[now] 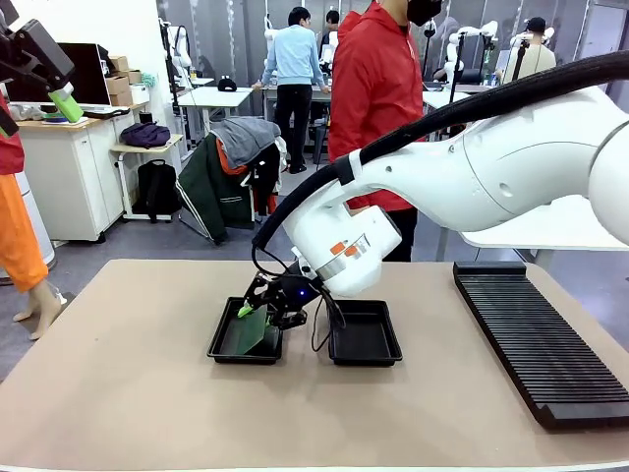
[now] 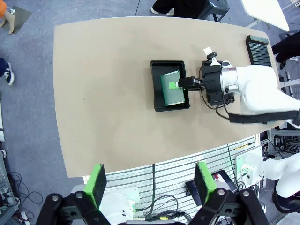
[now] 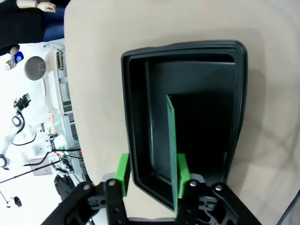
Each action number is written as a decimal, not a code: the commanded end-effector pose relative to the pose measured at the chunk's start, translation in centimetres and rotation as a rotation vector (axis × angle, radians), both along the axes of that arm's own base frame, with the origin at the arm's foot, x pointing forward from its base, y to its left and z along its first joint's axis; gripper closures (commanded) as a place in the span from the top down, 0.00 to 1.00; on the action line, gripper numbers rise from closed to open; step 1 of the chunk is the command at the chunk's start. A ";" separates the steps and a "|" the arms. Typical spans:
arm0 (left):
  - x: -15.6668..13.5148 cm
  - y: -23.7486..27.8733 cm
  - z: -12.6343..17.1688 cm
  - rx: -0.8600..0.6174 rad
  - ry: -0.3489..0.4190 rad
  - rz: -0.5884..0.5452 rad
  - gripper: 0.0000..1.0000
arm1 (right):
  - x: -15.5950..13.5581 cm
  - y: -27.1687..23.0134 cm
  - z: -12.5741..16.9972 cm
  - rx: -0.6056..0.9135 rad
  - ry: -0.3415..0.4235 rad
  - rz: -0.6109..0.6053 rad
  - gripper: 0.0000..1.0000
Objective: Inspect and transfer BCBs to ESD trays.
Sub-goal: Pick up the Blank PCB from the PCB Rack and place it in the left ESD tray, then pick up the ESD tray and place it on the left side of the table.
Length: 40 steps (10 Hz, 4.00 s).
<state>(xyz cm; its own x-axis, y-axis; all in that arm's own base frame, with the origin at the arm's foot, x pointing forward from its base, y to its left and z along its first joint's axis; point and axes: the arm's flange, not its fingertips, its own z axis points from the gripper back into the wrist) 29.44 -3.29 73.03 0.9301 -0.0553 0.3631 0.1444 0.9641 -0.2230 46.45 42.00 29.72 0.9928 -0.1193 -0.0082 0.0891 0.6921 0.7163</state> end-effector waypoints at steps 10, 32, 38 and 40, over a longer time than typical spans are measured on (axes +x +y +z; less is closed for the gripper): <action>-0.1 0.0 -0.1 0.000 0.000 0.002 1.00 | 0.5 6.2 13.9 -0.761 -0.006 0.061 1.00; 0.0 0.0 0.0 0.000 0.000 0.000 1.00 | 0.1 5.8 14.5 -0.754 0.009 0.085 1.00; 3.9 -3.4 -3.7 -0.009 0.082 -0.044 1.00 | -2.8 -2.8 19.3 -0.416 0.028 0.029 1.00; 5.5 -5.5 -5.7 0.006 0.114 -0.023 1.00 | -3.2 -5.5 20.1 -0.336 0.047 0.018 1.00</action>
